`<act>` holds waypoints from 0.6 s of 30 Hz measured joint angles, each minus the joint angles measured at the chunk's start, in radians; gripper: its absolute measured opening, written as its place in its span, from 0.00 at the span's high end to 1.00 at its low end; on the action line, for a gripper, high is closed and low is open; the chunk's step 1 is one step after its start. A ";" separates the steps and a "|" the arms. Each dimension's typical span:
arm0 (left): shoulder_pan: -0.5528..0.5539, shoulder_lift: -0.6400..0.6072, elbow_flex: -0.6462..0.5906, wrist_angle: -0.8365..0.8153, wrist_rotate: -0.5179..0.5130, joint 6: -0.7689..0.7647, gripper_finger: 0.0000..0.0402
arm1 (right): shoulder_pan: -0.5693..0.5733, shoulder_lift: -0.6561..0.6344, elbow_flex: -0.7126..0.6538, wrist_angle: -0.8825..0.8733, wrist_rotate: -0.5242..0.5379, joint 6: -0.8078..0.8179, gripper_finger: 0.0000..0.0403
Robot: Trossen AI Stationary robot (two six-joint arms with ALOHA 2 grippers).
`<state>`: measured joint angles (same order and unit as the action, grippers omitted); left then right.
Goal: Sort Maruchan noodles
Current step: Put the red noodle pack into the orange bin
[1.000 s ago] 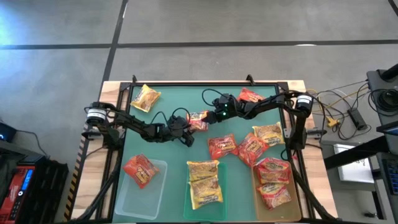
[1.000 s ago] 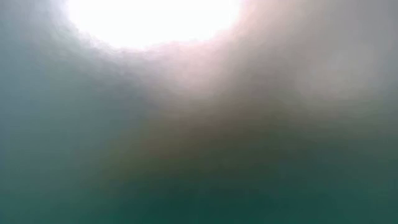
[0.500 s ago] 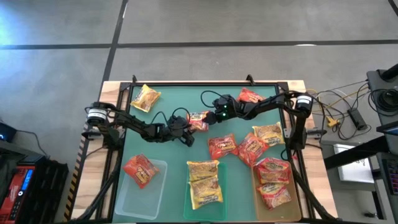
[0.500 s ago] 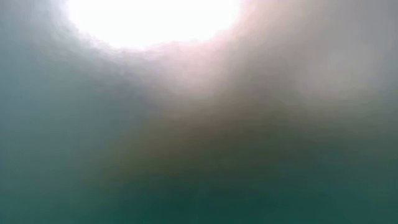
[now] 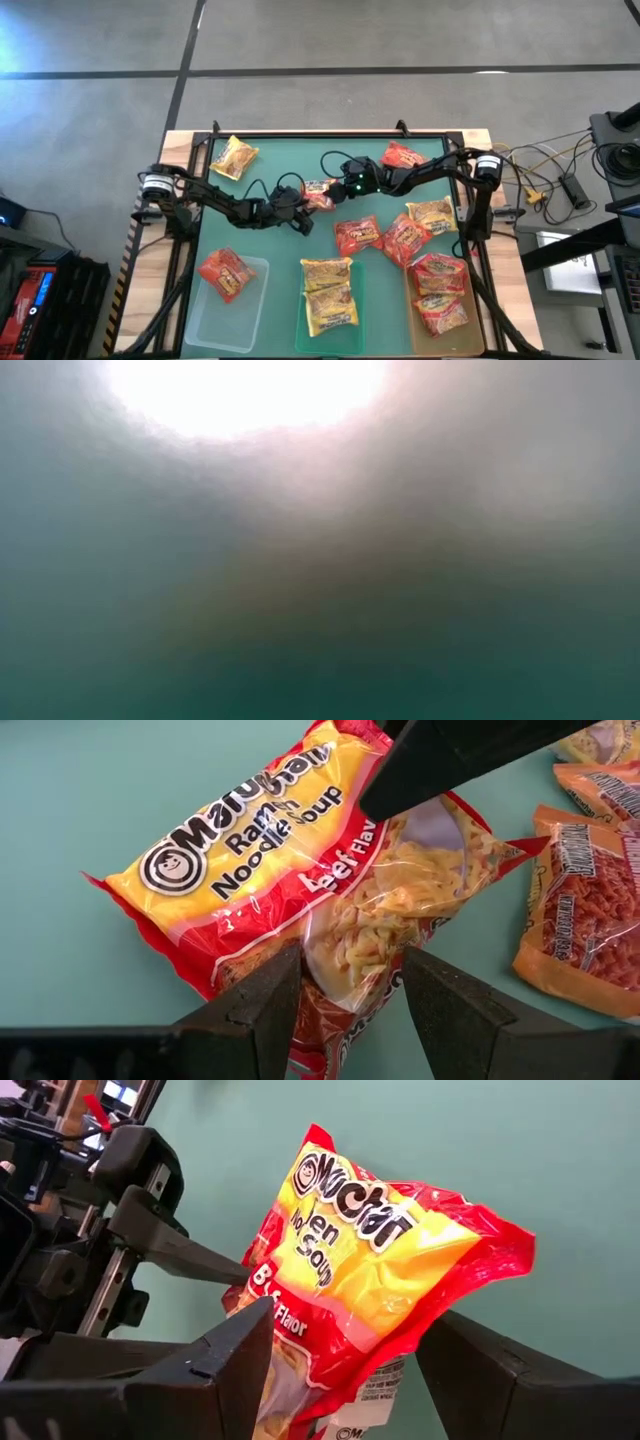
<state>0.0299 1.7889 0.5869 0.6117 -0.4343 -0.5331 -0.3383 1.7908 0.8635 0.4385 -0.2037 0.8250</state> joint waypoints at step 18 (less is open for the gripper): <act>0.000 0.021 0.001 0.105 -0.026 -0.017 0.60 | 0.014 0.000 0.000 0.010 -0.003 0.001 0.50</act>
<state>0.0299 1.8103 0.5883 0.7169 -0.4599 -0.5502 -0.3246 1.7908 0.8631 0.4483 -0.2065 0.8258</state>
